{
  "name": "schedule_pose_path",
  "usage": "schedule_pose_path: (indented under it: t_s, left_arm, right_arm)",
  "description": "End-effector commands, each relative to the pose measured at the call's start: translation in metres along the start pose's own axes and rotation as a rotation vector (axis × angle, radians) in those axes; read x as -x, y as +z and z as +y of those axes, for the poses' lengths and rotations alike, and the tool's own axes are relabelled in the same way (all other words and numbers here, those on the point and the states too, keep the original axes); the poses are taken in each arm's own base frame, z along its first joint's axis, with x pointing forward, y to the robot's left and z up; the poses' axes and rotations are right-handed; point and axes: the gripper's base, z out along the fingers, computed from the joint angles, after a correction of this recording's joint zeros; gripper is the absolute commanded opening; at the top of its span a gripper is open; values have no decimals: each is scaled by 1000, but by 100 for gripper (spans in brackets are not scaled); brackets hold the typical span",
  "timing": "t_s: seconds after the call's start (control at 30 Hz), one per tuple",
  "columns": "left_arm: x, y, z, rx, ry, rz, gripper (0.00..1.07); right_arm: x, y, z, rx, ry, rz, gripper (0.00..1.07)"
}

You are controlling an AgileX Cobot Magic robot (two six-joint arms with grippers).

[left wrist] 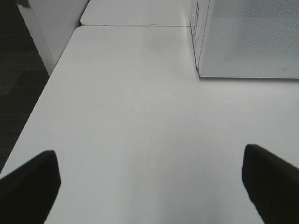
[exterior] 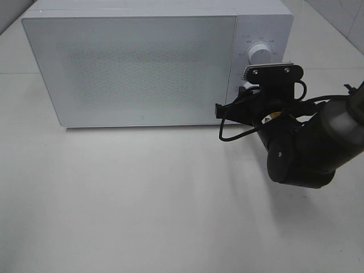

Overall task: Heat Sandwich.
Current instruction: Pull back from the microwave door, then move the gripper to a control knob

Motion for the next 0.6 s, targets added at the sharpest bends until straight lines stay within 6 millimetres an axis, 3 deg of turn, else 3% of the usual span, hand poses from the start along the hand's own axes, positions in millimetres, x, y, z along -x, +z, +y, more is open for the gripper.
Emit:
schedule_pose_path:
  t_s: [0.03,0.17,0.6]
  left_arm:
    - [-2,-3,0,4,0,-32,100]
    - [-2,-3,0,4,0,-32,100]
    - [-2,-3,0,4,0,-32,100]
  right_arm:
    - [7,1,-2,-20,3,-43,10]
    - [7,1,-2,-20,-2,-43,1]
    - [8,1,-2,-21,42,-55,4]
